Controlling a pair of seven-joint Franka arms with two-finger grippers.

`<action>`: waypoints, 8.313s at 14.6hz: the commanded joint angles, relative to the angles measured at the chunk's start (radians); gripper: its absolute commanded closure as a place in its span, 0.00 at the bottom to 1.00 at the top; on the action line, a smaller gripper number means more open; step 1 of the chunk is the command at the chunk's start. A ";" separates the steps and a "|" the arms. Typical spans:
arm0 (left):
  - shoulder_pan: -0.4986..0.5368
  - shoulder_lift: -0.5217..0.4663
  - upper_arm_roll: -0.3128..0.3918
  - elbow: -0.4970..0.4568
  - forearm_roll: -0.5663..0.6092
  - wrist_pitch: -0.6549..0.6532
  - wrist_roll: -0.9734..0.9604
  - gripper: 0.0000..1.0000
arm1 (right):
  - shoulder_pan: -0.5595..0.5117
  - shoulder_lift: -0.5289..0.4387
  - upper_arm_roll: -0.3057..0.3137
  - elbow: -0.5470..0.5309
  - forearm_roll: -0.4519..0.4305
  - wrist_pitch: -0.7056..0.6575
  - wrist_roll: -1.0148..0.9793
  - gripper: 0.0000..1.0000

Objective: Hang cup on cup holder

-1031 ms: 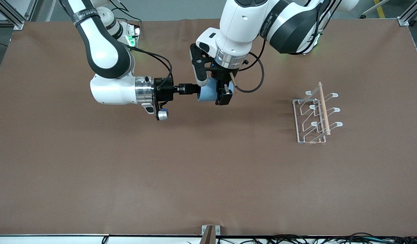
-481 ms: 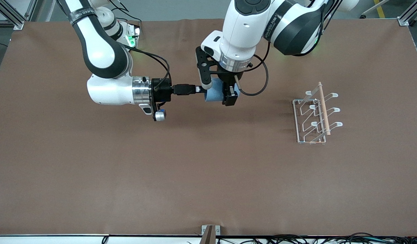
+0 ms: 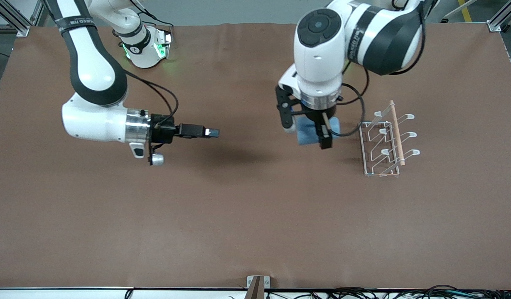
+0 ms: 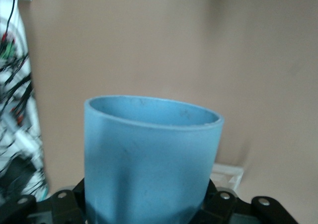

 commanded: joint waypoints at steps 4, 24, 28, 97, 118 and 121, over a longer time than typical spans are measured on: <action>0.069 0.063 -0.003 -0.022 0.276 -0.091 0.135 0.31 | -0.217 -0.022 0.012 0.018 -0.542 -0.024 0.005 0.00; 0.044 0.158 -0.007 -0.278 0.708 -0.408 -0.078 0.31 | -0.281 -0.198 0.018 0.190 -1.083 -0.209 0.076 0.00; 0.044 0.199 -0.007 -0.293 0.723 -0.411 -0.138 0.30 | -0.286 -0.195 0.015 0.325 -1.087 -0.347 0.077 0.00; 0.260 0.054 -0.011 0.067 -0.110 -0.094 -1.078 0.00 | -0.300 -0.195 0.017 0.366 -1.115 -0.502 0.069 0.00; 0.544 -0.563 -0.003 -0.445 -0.374 -0.022 -0.912 0.00 | -0.303 -0.192 0.015 0.365 -1.115 -0.499 0.069 0.00; 0.544 -0.545 0.004 -0.395 -0.374 -0.055 -0.906 0.00 | -0.301 -0.192 0.015 0.365 -1.115 -0.501 0.069 0.00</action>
